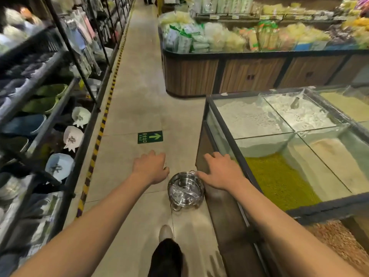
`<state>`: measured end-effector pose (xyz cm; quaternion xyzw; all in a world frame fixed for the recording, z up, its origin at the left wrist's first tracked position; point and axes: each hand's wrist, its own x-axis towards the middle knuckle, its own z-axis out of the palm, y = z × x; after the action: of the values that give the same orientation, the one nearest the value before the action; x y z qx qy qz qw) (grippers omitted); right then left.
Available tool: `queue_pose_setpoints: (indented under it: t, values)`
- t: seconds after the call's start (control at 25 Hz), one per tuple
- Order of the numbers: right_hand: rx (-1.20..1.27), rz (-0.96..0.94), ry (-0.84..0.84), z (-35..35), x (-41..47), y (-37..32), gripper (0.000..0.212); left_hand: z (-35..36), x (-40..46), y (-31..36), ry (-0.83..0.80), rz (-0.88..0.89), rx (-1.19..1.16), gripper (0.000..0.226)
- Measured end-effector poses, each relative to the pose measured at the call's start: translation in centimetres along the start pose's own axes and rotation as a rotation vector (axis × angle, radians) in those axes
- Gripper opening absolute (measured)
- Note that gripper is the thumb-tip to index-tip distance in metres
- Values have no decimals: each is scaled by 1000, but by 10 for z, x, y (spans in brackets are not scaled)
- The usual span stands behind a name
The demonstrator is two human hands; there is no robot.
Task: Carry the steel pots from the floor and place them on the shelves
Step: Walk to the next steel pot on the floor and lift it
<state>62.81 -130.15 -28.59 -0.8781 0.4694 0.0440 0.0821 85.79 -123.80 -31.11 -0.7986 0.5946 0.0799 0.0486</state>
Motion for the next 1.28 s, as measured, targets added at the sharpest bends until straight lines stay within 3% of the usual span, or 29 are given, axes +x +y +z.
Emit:
queue_pose_setpoints:
  t: [0.2, 0.32, 0.48, 0.6, 0.68, 0.72, 0.76, 0.8, 0.92, 0.96, 1.12, 1.28]
  values:
    - [123, 130, -46, 15, 142, 18, 71, 14, 132, -32, 7, 33, -8, 44]
    - [128, 147, -122, 47, 212, 26, 77, 45, 198, -41, -105, 27, 7, 46]
    - [175, 189, -227, 120, 265, 44, 70, 110, 256, -47, -198, 13, -29, 46]
    - [302, 337, -336, 246, 322, 78, 68, 237, 315, -43, -253, 15, -76, 50]
    - [336, 402, -314, 357, 357, 104, 69, 342, 358, -42, -239, 1, -108, 53]
    - [316, 397, -311, 422, 371, 116, 70, 408, 378, -38, -242, 15, -124, 55]
    - [317, 410, -292, 426, 377, 119, 71, 412, 383, -42, -203, -12, -136, 57]
    - [341, 429, -319, 474, 381, 126, 71, 456, 390, -38, -198, -21, -156, 60]
    - [358, 454, -395, 631, 400, 151, 77, 616, 420, -27, -235, -104, -255, 69]
    - [360, 478, -386, 638, 400, 157, 81, 622, 422, -25, -241, -117, -290, 69]
    - [401, 524, -322, 770, 405, 172, 85, 760, 439, -24, -315, -126, -480, 77]
    - [514, 607, -128, 784, 407, 168, 88, 764, 447, -30, -215, -180, -662, 77]
